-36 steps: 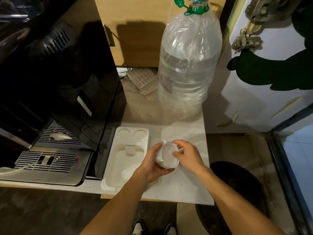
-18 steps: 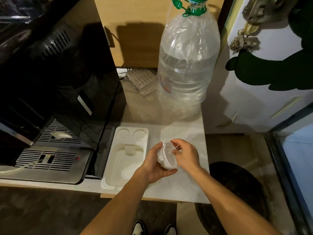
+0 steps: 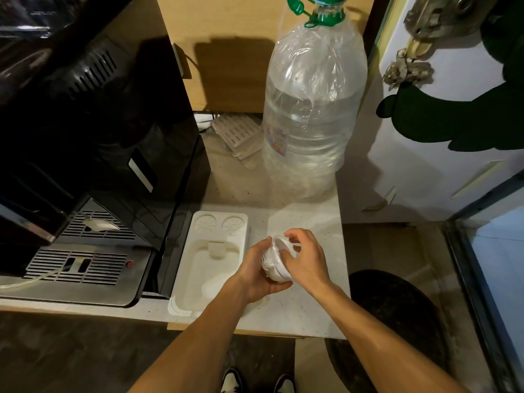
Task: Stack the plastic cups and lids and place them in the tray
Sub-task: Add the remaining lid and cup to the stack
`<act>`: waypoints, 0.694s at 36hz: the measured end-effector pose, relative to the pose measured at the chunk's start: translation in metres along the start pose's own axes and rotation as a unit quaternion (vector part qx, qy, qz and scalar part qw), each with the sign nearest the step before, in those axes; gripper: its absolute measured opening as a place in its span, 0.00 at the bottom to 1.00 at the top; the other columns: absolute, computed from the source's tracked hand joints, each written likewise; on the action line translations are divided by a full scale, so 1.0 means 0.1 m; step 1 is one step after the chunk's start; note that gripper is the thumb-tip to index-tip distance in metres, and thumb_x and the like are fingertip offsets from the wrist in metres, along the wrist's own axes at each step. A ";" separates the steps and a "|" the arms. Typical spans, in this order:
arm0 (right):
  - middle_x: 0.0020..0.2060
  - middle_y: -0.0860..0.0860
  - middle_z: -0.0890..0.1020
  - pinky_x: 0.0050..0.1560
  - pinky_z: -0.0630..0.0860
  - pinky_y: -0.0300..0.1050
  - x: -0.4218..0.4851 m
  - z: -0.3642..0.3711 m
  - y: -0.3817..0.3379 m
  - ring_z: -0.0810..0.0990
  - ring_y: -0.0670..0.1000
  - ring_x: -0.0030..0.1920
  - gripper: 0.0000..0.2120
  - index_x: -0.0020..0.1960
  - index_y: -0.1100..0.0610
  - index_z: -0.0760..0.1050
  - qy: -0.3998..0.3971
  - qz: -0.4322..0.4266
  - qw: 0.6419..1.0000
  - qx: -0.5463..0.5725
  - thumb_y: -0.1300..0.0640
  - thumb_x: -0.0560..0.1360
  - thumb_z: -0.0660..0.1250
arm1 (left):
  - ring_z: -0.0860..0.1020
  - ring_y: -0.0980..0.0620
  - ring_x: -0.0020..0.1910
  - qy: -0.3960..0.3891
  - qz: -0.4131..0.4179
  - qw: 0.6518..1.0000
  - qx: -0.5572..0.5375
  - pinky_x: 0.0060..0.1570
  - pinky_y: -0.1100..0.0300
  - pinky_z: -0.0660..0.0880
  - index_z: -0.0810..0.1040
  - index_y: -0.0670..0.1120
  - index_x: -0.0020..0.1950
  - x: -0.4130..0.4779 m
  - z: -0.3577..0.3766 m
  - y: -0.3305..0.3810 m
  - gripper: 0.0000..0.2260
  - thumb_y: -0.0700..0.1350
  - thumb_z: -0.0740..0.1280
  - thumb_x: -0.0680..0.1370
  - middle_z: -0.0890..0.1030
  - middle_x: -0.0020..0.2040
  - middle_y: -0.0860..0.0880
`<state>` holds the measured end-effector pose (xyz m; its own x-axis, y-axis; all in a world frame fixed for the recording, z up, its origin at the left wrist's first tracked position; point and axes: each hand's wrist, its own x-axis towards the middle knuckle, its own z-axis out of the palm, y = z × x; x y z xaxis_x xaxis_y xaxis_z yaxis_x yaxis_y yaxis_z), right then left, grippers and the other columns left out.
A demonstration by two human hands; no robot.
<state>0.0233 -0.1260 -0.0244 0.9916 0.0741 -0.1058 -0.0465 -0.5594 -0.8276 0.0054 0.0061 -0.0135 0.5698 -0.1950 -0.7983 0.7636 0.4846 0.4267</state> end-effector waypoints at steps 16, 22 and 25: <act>0.64 0.48 0.78 0.52 0.71 0.30 -0.03 -0.09 0.02 0.77 0.44 0.56 0.16 0.68 0.50 0.76 -0.185 0.003 0.983 0.001 0.53 0.81 0.64 | 0.83 0.40 0.55 0.016 -0.005 1.000 -0.007 0.57 0.47 0.79 0.80 0.41 0.64 -0.05 -0.04 0.11 0.26 0.60 0.61 0.80 0.85 0.56 0.39; 0.67 0.48 0.75 0.65 0.72 0.40 -0.05 -0.07 -0.06 0.74 0.43 0.61 0.19 0.72 0.50 0.71 -0.172 0.005 0.983 0.058 0.56 0.82 0.62 | 0.83 0.41 0.55 0.014 -0.005 1.000 -0.014 0.55 0.46 0.80 0.82 0.42 0.61 -0.06 -0.01 0.09 0.23 0.58 0.61 0.81 0.86 0.54 0.40; 0.67 0.48 0.75 0.65 0.72 0.40 -0.07 -0.07 -0.07 0.73 0.42 0.62 0.20 0.73 0.50 0.70 -0.173 -0.001 0.983 0.063 0.57 0.81 0.63 | 0.83 0.42 0.54 0.013 -0.007 1.000 -0.005 0.55 0.47 0.80 0.82 0.42 0.60 -0.08 -0.01 0.11 0.23 0.58 0.60 0.81 0.86 0.54 0.40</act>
<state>0.0175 -0.1280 -0.0143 0.8924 0.3630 -0.2681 -0.0816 -0.4545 -0.8870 0.0091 0.0143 -0.0031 0.5508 -0.1800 -0.8150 0.7685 0.4903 0.4111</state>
